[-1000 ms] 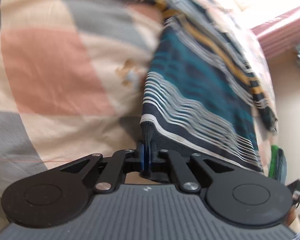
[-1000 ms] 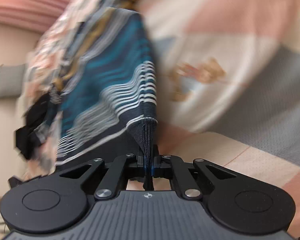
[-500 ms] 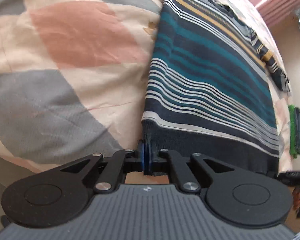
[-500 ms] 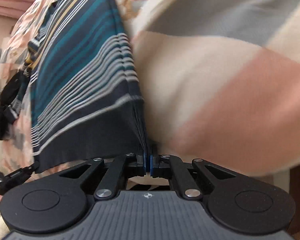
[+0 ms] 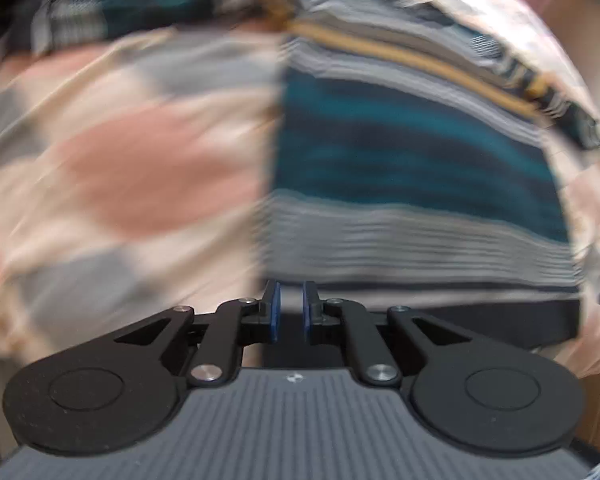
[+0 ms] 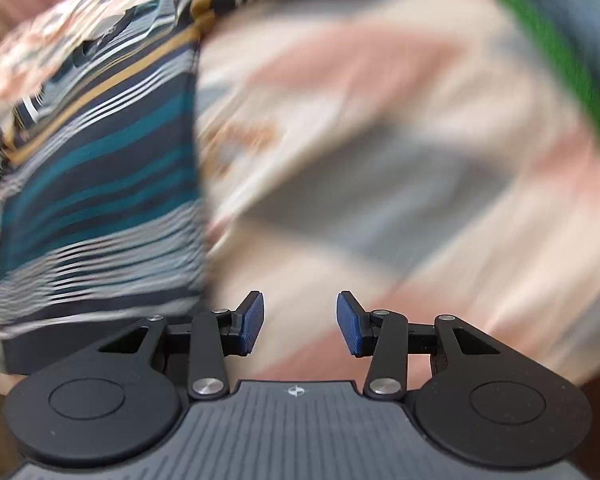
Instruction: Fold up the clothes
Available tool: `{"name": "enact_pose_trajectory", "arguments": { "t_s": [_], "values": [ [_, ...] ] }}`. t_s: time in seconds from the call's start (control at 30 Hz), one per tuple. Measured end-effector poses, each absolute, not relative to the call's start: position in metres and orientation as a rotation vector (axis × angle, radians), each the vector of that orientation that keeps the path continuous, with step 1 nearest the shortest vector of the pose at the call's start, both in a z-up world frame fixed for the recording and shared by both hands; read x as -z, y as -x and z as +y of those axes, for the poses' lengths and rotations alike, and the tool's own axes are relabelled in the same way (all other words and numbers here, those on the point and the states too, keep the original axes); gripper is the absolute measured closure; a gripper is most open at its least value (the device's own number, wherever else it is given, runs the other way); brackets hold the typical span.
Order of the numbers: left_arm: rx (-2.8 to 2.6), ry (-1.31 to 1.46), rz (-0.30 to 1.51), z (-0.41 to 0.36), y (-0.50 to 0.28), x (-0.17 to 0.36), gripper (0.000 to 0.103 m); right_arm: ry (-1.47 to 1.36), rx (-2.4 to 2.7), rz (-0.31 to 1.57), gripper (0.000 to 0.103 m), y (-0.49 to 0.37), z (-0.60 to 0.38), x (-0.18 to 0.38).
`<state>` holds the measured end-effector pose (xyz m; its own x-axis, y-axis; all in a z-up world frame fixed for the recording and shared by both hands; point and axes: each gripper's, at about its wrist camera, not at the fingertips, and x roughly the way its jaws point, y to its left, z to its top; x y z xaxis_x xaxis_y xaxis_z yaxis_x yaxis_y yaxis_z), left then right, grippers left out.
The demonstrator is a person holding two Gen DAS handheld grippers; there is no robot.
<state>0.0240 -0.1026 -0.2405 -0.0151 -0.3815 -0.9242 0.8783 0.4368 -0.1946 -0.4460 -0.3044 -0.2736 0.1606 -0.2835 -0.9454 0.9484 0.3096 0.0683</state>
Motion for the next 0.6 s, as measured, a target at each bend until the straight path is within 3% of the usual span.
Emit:
{"name": "enact_pose_trajectory", "arguments": {
  "t_s": [0.27,0.33,0.43,0.6],
  "values": [
    [1.242,-0.473,1.165,-0.238,0.091,0.248,0.096,0.179,0.894,1.277,0.058,0.483,-0.443,0.276],
    [1.278,-0.462,1.148,-0.272,0.123,0.251,0.091,0.37,0.815,1.325,0.058,0.494,-0.487,0.286],
    [1.299,-0.421,1.14,-0.316,0.158,0.258,0.083,0.613,0.678,1.398,0.056,0.503,-0.548,0.311],
    [1.281,-0.403,1.162,-0.368,0.198,0.271,0.083,0.979,0.413,1.559,0.053,0.516,-0.619,0.382]
  ]
}}
